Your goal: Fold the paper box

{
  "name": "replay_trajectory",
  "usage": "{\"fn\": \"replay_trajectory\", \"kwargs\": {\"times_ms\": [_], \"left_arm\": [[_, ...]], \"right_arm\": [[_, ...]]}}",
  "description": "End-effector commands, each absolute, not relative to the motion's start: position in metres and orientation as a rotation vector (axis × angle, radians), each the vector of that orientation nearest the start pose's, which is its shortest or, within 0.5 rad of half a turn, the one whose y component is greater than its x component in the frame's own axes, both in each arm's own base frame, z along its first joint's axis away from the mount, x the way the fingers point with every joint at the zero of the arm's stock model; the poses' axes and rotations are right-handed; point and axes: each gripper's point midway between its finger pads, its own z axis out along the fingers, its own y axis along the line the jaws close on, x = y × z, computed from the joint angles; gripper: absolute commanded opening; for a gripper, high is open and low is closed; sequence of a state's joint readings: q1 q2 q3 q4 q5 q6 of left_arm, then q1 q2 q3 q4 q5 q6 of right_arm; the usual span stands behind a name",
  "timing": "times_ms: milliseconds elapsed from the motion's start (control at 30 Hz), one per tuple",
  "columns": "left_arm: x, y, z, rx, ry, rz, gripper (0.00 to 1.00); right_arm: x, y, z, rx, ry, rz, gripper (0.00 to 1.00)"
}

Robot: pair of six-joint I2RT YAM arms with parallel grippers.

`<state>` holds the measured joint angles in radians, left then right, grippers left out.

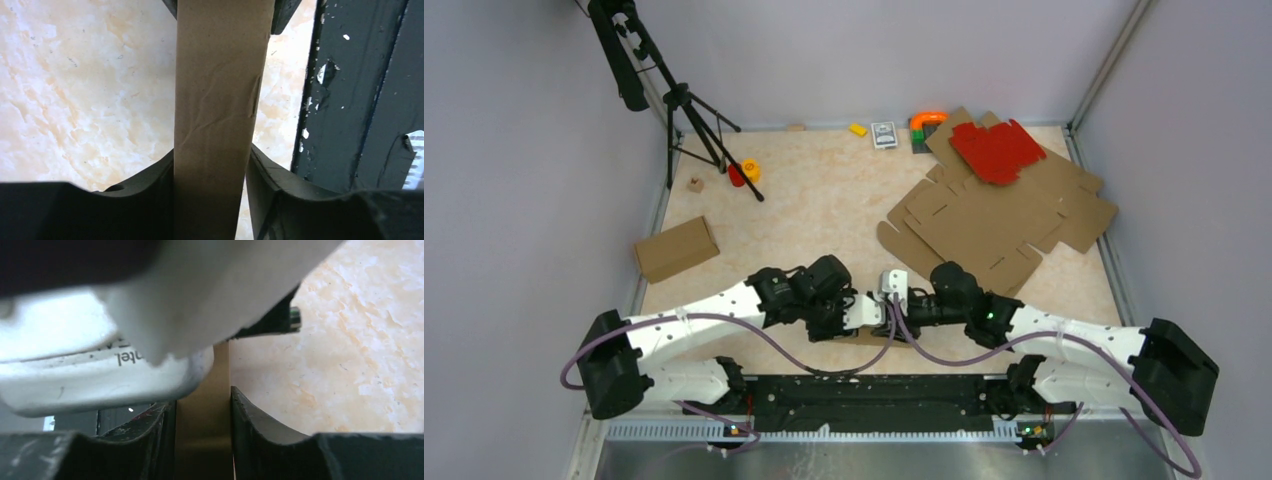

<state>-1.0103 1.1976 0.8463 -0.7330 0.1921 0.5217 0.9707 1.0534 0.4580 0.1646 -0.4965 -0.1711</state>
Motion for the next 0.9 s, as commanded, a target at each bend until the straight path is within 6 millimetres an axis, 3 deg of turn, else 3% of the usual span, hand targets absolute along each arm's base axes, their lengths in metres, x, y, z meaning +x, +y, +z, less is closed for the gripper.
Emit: {"fn": "replay_trajectory", "kwargs": {"times_ms": [0,233,400,733,800,833,867], "left_arm": [[0.14,-0.239,0.111,-2.53,-2.603,0.572,0.53],[0.138,-0.243,0.139,-2.535,-2.702,0.693,0.66],[0.139,-0.239,0.157,-2.493,-2.809,0.72,0.7],[0.129,-0.22,0.211,-2.332,-3.105,0.963,0.73],[0.144,-0.207,0.22,-2.027,-3.42,0.923,0.78],[0.158,-0.199,0.229,-1.642,-3.686,0.943,0.77],[0.17,-0.186,0.236,-1.314,-3.877,0.891,0.66]], "right_arm": [[0.111,0.3,0.093,-1.436,1.636,0.963,0.33],[0.115,0.296,0.094,-1.431,1.662,0.921,0.19],[0.117,0.297,0.097,-1.426,1.664,0.918,0.19],[0.12,0.297,0.098,-1.415,1.661,0.901,0.19],[0.12,0.297,0.1,-1.412,1.655,0.899,0.19],[0.121,0.297,0.1,-1.411,1.653,0.898,0.19],[0.12,0.296,0.099,-1.412,1.656,0.897,0.19]]}}
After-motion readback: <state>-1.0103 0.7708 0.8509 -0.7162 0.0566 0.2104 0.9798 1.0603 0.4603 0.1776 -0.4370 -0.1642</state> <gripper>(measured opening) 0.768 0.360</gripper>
